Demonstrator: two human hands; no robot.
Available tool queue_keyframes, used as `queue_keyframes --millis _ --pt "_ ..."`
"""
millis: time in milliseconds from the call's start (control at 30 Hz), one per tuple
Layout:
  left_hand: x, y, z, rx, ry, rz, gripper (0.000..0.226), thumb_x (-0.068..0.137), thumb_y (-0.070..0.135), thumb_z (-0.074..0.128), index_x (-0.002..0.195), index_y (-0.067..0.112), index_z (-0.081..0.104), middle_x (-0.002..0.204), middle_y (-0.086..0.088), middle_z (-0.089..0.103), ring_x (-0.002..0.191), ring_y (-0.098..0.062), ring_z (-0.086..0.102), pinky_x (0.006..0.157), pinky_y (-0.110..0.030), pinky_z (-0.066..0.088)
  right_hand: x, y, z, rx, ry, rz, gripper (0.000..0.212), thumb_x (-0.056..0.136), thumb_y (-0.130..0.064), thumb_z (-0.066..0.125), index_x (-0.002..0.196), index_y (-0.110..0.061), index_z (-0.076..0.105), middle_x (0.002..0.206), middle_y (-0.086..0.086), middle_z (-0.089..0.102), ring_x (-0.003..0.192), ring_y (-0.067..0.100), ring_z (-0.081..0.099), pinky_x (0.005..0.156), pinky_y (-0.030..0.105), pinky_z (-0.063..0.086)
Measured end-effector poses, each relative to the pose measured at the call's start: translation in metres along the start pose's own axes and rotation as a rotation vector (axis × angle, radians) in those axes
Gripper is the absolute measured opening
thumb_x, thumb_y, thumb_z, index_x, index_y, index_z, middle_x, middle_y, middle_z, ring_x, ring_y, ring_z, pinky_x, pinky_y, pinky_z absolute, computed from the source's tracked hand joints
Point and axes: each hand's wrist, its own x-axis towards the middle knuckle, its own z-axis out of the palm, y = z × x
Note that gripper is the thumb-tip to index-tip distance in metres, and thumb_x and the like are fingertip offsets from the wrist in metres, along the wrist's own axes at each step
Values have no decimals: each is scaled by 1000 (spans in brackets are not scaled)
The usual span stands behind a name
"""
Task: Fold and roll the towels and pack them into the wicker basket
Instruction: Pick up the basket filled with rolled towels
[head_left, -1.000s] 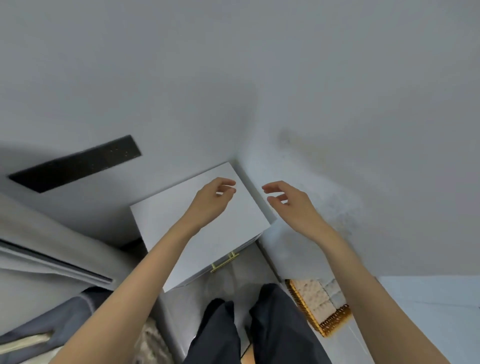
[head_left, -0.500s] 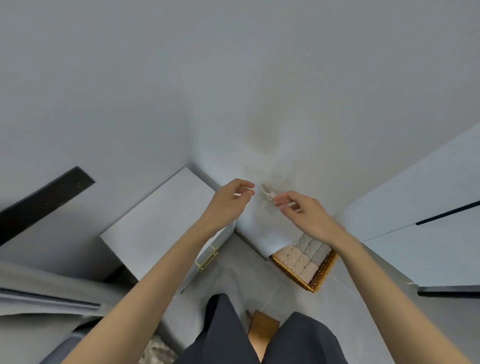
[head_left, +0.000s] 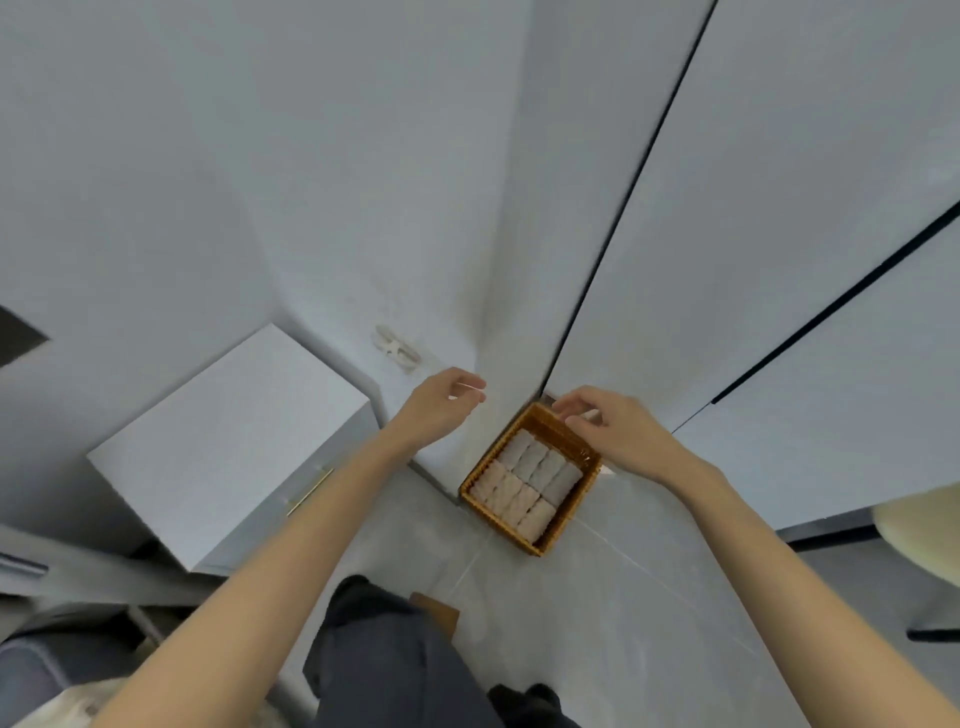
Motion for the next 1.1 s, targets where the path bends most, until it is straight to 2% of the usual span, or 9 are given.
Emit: queue_keyframes --millis 100,233,400,567,700,800,900,1033,1100 --pt "-3 30 40 0 41 10 21 97 26 49 115 22 57 121 0 61 109 -15 56 92 -29 46 -33 36 -35 -6 32 13 23 97 -22 49 118 -23 59 110 -8 62 91 3 56 69 6 39" --pt "-1 65 78 -35 73 39 21 96 26 48 116 24 55 119 0 61 103 -14 58 86 -27 46 -55 76 -71 20 91 52 24 97 -24 48 119 -25 58 113 -8 62 95 10 58 77 20 43" --pt "17 88 113 -82 108 36 23 97 23 46 119 21 54 118 0 61 100 -14 59 86 -27 45 -46 111 -94 6 130 71 27 98 -23 46 122 -24 56 118 -7 60 98 13 56 81 23 42" --pt "50 80 141 -122 109 -16 27 98 23 45 124 21 52 121 -1 59 104 -15 58 88 -27 44 -21 155 -99 -14 131 112 27 98 -23 45 123 -26 55 120 -8 58 100 12 55 84 26 45" --pt "83 51 169 -161 130 -115 31 99 23 44 130 21 49 125 -2 57 110 -17 55 95 -31 44 7 197 -96 -30 138 130 28 97 -21 46 123 -24 54 122 -7 57 98 11 55 84 26 45" --pt "113 23 193 -201 165 -221 34 99 24 44 132 20 47 128 -5 54 115 -19 53 102 -36 43 41 228 -94 -24 85 144 30 97 -20 45 126 -22 53 126 -5 56 103 14 56 90 35 50" --pt "139 -5 213 -281 223 -346 37 98 25 46 135 19 45 130 -6 52 116 -21 52 100 -34 44 78 250 -94 -10 19 167 33 97 -16 43 129 -19 51 130 -1 53 110 17 54 95 40 49" --pt "163 -32 236 -375 322 -499 37 98 23 47 135 17 45 131 -7 53 115 -22 53 98 -34 43 116 276 -95 -28 -81 193 35 97 -13 42 132 -15 49 133 3 52 117 18 52 97 27 40" --pt "176 -40 246 -436 378 -584 38 98 23 47 135 15 44 125 -8 55 112 -23 54 96 -36 44 138 290 -96 -61 -144 198 37 97 -13 42 134 -15 47 135 3 50 119 19 51 96 25 38"
